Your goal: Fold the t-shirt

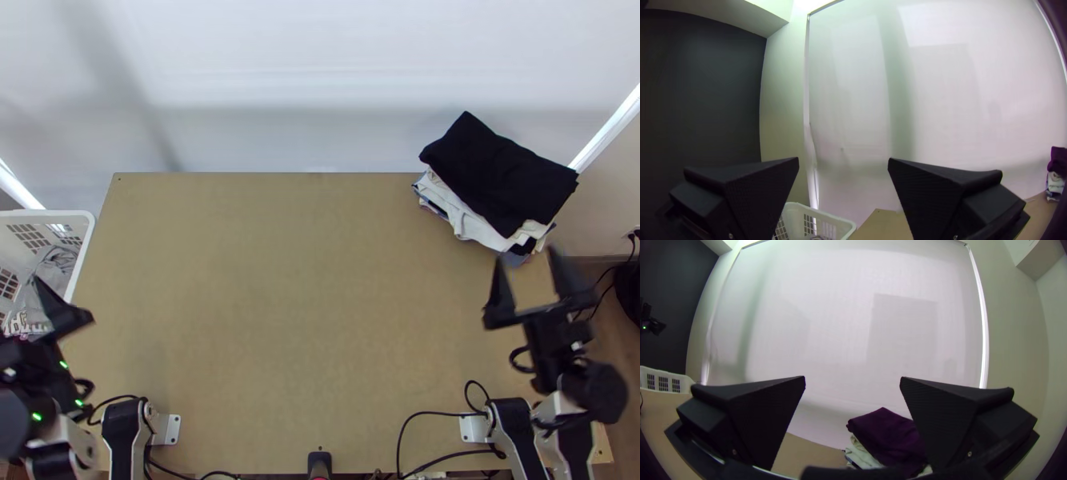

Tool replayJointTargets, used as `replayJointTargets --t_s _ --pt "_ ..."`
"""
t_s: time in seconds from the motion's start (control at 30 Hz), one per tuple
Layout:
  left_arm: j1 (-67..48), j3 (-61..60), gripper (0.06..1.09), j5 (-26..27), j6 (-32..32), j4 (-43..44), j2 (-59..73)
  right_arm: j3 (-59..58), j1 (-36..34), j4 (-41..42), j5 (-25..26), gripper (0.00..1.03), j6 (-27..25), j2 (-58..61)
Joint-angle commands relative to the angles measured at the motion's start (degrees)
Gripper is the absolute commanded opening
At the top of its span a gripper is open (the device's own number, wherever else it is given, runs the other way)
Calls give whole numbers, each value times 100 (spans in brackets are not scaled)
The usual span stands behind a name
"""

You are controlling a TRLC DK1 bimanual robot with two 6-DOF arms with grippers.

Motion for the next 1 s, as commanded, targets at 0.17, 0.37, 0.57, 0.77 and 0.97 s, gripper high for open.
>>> replayJointTargets --t_s 0.17,0.37,0.57,0.77,0.97 --pt "108 -1316 103 -376 -204 -204 -320 -1801 104 556 -34 99 -215 -1252" --pt "-314 -2450 103 -182 -599 367 -312 -1994 25 -683 484 99 313 -1225" --pt "-991 -2837 103 -15 -529 455 40 -1968 25 -1527 590 99 286 -1225" --pt "-903 -2793 104 319 -678 148 -285 -1959 -19 -1553 642 99 269 -1216" --pt "-868 -2793 104 319 -678 139 -276 -1959 -19 -1553 642 99 269 -1216"
